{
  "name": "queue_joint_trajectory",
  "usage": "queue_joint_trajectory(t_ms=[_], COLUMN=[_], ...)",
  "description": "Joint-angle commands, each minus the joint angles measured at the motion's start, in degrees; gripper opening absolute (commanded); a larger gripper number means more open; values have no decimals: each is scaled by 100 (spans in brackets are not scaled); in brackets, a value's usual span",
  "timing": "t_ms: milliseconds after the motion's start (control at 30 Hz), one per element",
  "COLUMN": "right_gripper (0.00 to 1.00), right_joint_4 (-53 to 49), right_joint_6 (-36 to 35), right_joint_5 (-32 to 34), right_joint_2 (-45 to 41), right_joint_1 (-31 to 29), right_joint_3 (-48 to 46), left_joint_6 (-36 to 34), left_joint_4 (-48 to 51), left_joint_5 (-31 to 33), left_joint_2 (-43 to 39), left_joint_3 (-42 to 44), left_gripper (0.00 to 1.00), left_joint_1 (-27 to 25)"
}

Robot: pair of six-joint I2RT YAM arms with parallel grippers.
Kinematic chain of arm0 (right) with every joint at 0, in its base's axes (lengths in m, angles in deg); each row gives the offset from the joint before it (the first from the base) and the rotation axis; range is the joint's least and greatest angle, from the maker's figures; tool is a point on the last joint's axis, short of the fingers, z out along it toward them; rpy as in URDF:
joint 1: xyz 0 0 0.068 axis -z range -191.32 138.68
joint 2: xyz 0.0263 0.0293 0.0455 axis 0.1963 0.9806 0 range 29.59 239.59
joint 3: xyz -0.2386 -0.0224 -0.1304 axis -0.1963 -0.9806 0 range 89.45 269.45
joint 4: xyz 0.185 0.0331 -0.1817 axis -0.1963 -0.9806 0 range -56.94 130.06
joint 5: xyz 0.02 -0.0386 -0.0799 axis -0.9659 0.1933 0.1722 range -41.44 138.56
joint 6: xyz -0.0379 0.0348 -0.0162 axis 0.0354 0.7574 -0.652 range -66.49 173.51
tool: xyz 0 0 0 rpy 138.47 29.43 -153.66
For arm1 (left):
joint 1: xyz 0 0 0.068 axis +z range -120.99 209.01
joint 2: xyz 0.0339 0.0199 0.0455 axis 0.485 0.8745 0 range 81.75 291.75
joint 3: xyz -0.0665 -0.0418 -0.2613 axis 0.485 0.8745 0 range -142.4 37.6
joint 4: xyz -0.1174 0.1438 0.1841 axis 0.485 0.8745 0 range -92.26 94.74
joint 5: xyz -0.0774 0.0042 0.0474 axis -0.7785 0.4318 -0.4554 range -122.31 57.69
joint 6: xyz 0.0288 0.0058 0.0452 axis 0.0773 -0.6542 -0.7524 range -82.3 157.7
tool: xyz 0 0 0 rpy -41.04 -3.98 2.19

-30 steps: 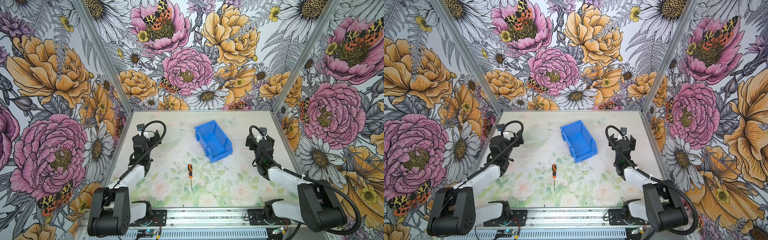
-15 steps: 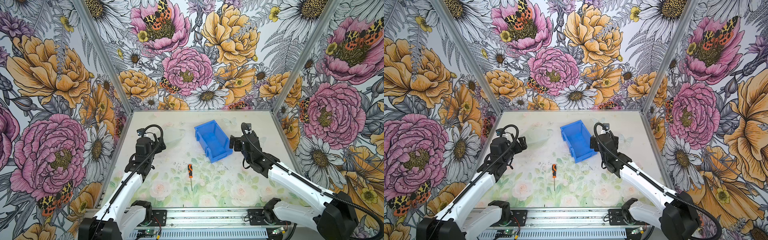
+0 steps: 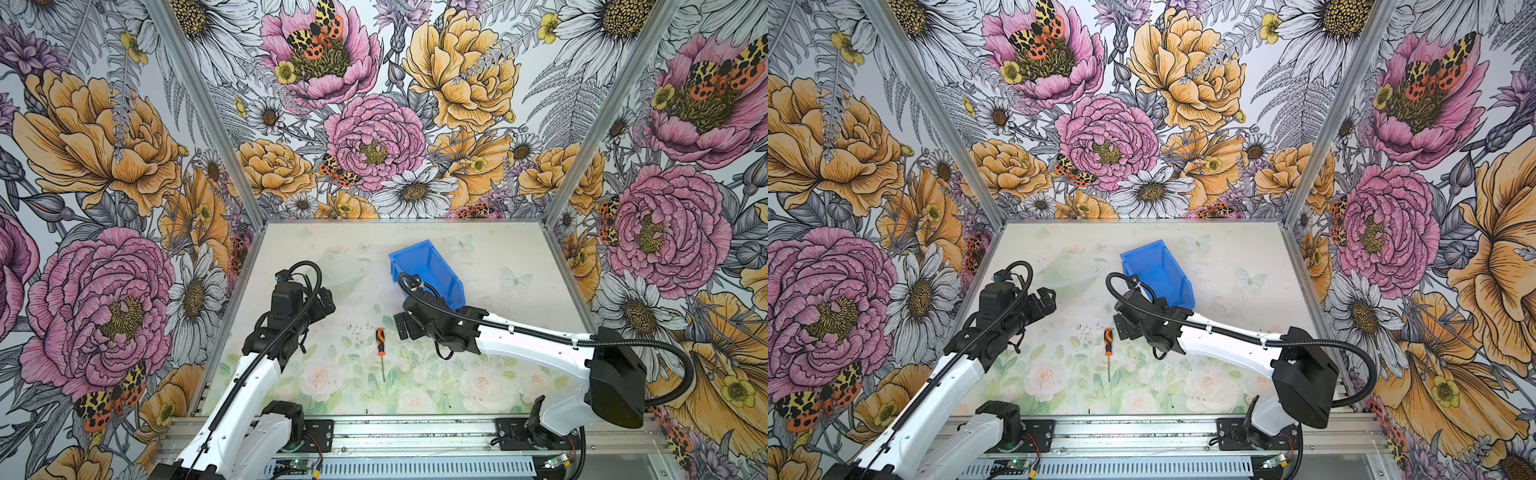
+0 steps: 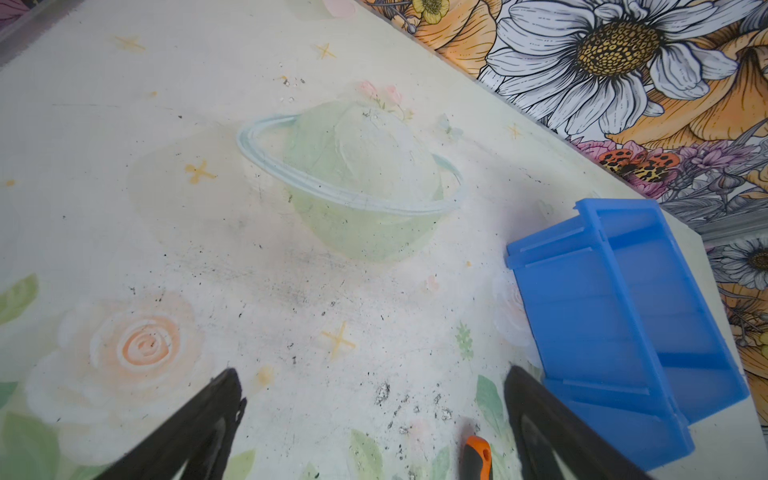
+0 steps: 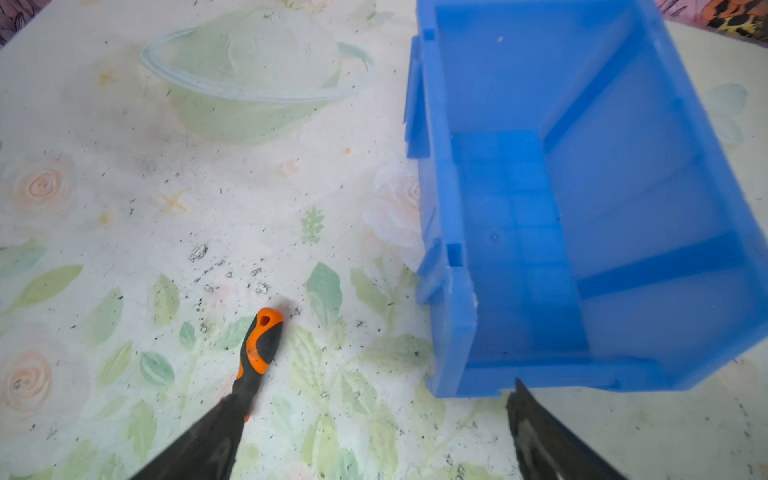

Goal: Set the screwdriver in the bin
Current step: 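Reach the right gripper across to above the orange-handled screwdriver while the left arm rises slightly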

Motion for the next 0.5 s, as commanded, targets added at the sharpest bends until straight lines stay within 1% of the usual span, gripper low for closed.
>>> queue_joint_trajectory(t_ms=[0,133,300,467], right_gripper=[100,100,100,98], right_joint_4=[-138,-147,-159,-158], right_joint_6=[51,-123,-46,-27], right_joint_5=[-312,-612,-963,-1264], right_joint_2=[256,771,1251,1606], right_joint_1=[-106,-280,-300,-307], right_joint_3=[319,628,910,1028], left_joint_6=[-4,100,172,179], left_joint_4=[414,473,459,446], left_joint_5=[-95,-76,-138,-57], left_joint_2=[-54,-101,-238,-348], left_joint_3=[-140,-61,48,83], left_gripper=[98,99,99,98], left_joint_1=[54,39,-24,-158])
